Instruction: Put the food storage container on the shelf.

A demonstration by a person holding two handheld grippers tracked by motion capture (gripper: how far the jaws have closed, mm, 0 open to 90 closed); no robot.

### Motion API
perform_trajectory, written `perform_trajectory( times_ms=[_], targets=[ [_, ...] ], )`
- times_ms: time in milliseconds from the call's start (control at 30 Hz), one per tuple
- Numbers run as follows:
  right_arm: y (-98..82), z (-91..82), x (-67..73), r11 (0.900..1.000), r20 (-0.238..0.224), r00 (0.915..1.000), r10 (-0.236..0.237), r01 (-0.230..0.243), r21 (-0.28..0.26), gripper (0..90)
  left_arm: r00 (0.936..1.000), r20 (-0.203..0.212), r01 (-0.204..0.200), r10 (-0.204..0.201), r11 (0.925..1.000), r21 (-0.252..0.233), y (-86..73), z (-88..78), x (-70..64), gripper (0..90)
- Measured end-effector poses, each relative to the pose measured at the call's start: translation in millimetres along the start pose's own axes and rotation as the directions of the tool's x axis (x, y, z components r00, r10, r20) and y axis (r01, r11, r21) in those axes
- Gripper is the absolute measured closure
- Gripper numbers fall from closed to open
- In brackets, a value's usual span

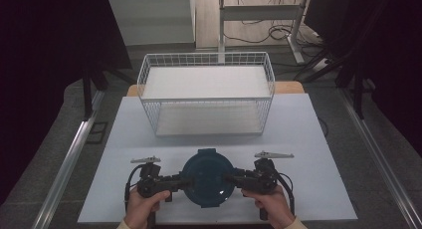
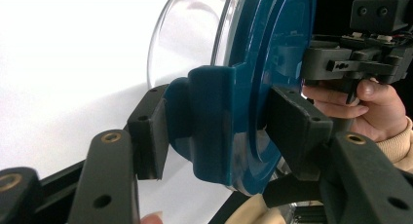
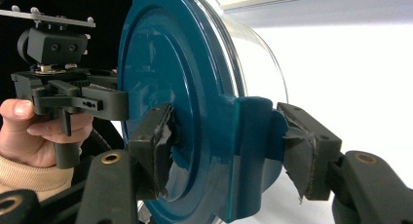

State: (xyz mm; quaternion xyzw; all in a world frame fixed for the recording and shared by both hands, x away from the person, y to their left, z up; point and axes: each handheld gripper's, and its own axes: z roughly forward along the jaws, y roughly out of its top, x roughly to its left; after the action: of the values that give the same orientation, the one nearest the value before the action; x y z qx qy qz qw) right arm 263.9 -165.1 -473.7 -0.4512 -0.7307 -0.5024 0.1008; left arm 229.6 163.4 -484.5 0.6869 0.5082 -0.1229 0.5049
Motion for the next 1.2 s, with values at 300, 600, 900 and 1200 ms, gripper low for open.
perform_trajectory(
  times_ms=[300, 600, 900, 1200],
  targets=[
    [10.6, -3.6, 6.9, 0.999, 0.002, 0.9995, -0.032, 0.032, -0.013, 40.6, 0.9994, -0.002, -0.036, 0.036, 0.9992, -0.015, 9.4, -5.8, -5.2, 43.3],
    [21.9, -2.5, 10.0, 0.999, 0.0, 0.9986, -0.052, 0.052, -0.013, 40.6, 0.9985, -0.008, -0.054, 0.053, 0.9983, -0.022, 20.2, -10.7, -6.5, 43.1],
    [42.6, -3.4, 18.8, 0.996, -0.003, 0.9962, -0.087, 0.087, -0.031, 40.7, 0.9963, -0.016, -0.085, 0.084, 0.995, -0.053, 37.1, -20.6, -13.0, 43.0],
    [68.8, -14.4, 29.3, 0.992, 0.013, 0.993, -0.117, 0.118, -0.053, 40.7, 0.9939, -0.005, -0.11, 0.11, 0.9909, -0.078, 64.1, -26.2, -24.2, 43.0]
  ],
)
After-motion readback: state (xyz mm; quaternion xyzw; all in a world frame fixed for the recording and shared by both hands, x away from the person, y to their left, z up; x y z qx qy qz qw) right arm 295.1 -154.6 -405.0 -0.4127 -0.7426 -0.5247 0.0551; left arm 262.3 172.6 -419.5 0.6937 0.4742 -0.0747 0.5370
